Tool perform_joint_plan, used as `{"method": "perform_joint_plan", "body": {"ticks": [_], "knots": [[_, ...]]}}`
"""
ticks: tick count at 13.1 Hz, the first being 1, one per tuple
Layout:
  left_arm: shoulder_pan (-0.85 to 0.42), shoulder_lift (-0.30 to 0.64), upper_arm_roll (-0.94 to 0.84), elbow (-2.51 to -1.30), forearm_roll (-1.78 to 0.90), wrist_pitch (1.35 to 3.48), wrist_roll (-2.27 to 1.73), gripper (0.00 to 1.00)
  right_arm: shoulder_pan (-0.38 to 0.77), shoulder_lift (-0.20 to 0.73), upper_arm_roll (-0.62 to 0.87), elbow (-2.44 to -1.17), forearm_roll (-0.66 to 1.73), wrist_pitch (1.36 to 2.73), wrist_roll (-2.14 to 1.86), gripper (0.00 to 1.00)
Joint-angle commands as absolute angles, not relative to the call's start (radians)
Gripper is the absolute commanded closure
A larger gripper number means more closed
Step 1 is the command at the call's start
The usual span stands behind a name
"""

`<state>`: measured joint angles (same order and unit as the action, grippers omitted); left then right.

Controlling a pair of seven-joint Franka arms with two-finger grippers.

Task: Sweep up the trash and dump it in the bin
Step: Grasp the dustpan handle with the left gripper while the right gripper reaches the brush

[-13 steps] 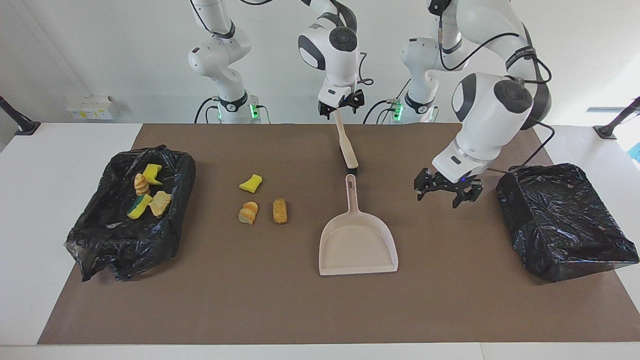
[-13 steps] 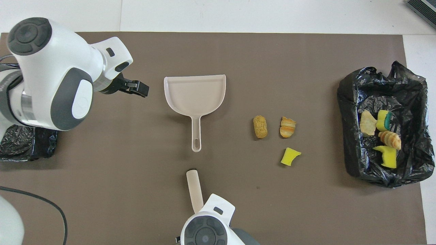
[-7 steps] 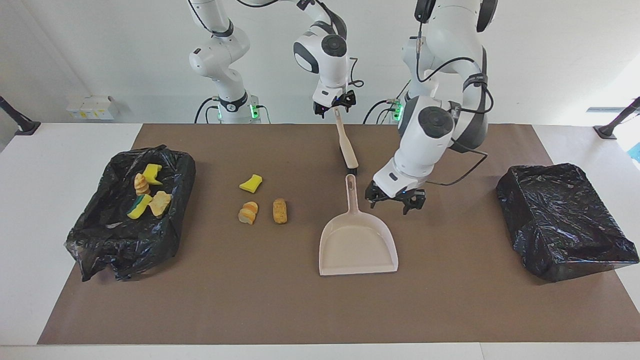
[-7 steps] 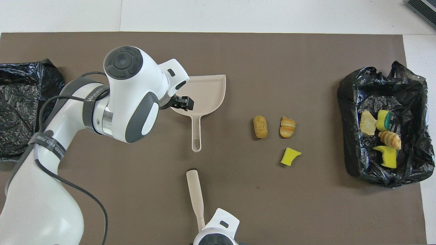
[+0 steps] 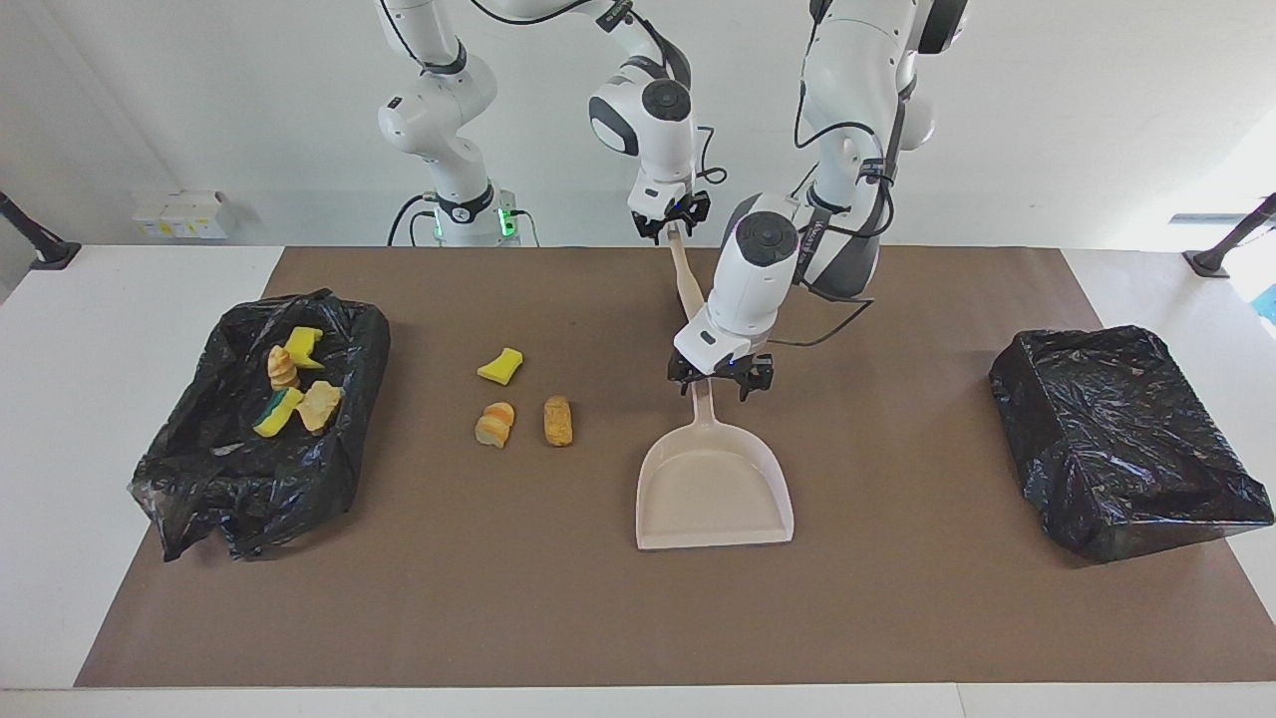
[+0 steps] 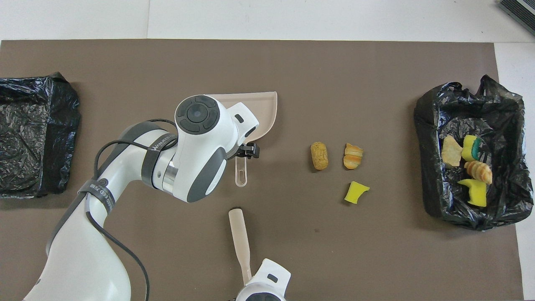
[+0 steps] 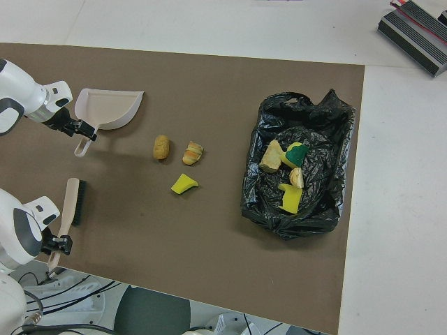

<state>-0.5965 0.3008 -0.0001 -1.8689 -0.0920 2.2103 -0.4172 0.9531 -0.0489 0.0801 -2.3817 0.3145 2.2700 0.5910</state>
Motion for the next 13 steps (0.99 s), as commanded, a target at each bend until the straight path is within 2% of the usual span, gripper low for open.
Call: {"method": "perform_joint_plan", "body": {"ticks": [1,2,6,7,8,11,12,13], "knots": [[-0.620,0.241,0.014,-1.947,-0.098,2.249,-0.451,0.02,0.960,-0.043,0.074,-2.390,0.336,2.307,0.595,1.00],[-0.621,0.241,0.012,-1.947,-0.100,2.246,-0.456,0.11,0.960,-0.041,0.072,-2.387,0.330,2.309,0.597,1.00],[-0.643,0.227,0.009,-1.965,-0.101,2.249,-0.477,0.24,0.922,-0.047,0.064,-2.379,0.322,2.280,0.607,1.00],[-0.646,0.226,0.009,-1.965,-0.103,2.249,-0.479,0.32,0.898,-0.075,0.064,-2.379,0.322,2.238,0.609,1.00],[-0.650,0.225,0.009,-1.967,-0.104,2.241,-0.489,0.54,0.869,-0.110,0.063,-2.376,0.322,2.179,0.607,1.00],[-0.657,0.216,0.011,-1.974,-0.104,2.232,-0.492,0.93,0.740,-0.248,0.063,-2.376,0.257,1.972,0.595,1.00],[-0.655,0.218,0.011,-1.968,-0.104,2.211,-0.491,1.00,0.700,-0.282,0.063,-2.376,0.224,1.921,0.586,1.00],[-0.650,0.221,0.012,-1.962,-0.103,2.200,-0.470,1.00,0.652,-0.305,0.063,-2.376,0.201,1.890,0.581,1.00]]}}
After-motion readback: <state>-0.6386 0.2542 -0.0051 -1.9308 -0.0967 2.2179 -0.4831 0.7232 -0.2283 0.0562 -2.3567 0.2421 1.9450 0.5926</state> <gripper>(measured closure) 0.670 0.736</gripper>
